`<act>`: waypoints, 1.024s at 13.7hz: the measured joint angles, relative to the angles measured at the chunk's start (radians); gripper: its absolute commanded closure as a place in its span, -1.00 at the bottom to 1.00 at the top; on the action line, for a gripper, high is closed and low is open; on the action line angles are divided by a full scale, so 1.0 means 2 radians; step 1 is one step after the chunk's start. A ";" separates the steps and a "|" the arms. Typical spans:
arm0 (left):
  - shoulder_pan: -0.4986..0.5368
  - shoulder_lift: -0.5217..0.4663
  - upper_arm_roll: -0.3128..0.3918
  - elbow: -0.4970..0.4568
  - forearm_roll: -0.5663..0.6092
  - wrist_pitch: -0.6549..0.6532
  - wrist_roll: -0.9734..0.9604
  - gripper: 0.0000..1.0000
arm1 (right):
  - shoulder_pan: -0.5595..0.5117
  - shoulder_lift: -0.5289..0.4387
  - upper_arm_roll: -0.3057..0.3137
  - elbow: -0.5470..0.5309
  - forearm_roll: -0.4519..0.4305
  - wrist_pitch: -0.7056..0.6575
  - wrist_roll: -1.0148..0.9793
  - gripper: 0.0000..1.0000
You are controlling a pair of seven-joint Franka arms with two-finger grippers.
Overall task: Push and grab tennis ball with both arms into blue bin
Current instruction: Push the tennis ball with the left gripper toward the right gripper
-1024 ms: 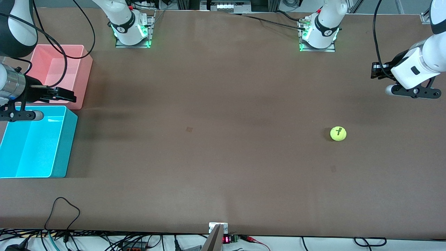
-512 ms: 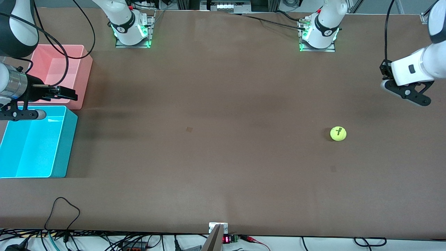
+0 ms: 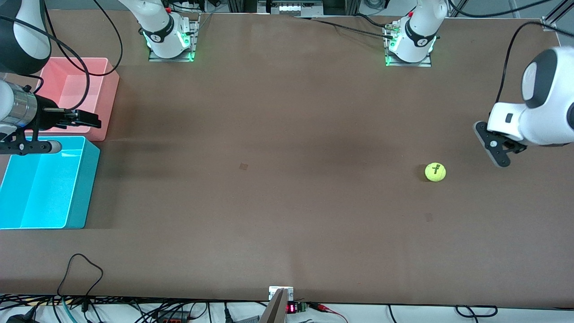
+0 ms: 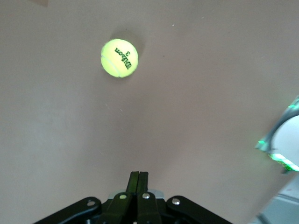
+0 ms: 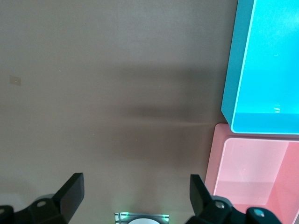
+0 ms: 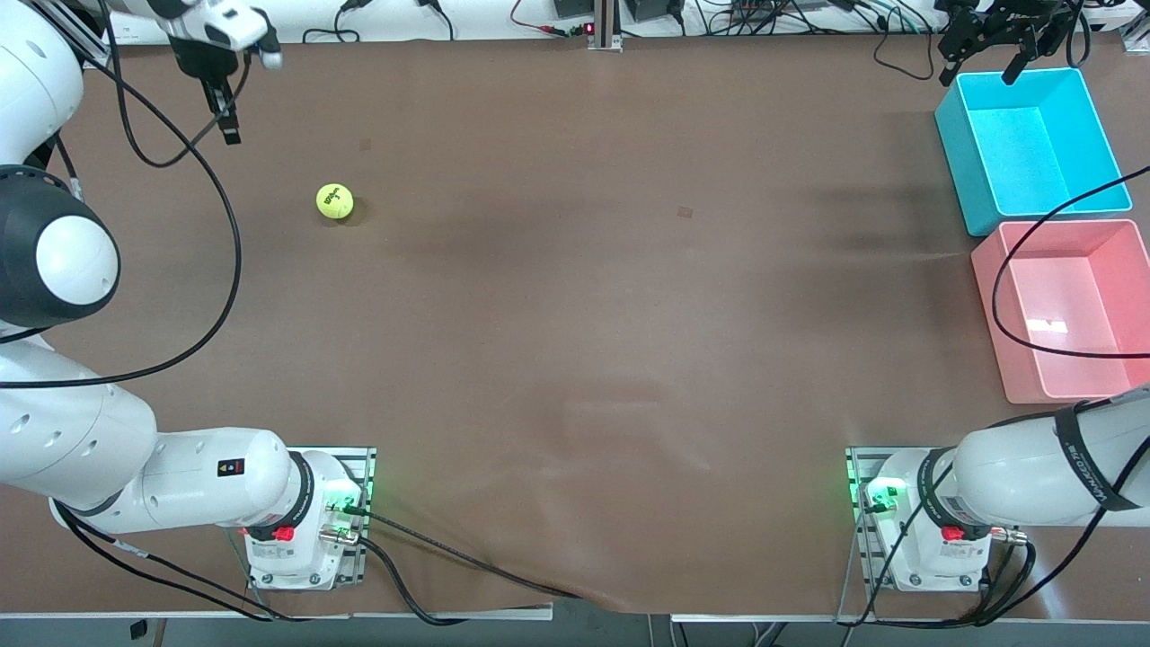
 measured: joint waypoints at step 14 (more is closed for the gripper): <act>0.061 0.061 0.001 -0.107 0.000 0.236 0.176 1.00 | 0.042 0.044 0.001 -0.004 0.002 0.012 0.001 -1.00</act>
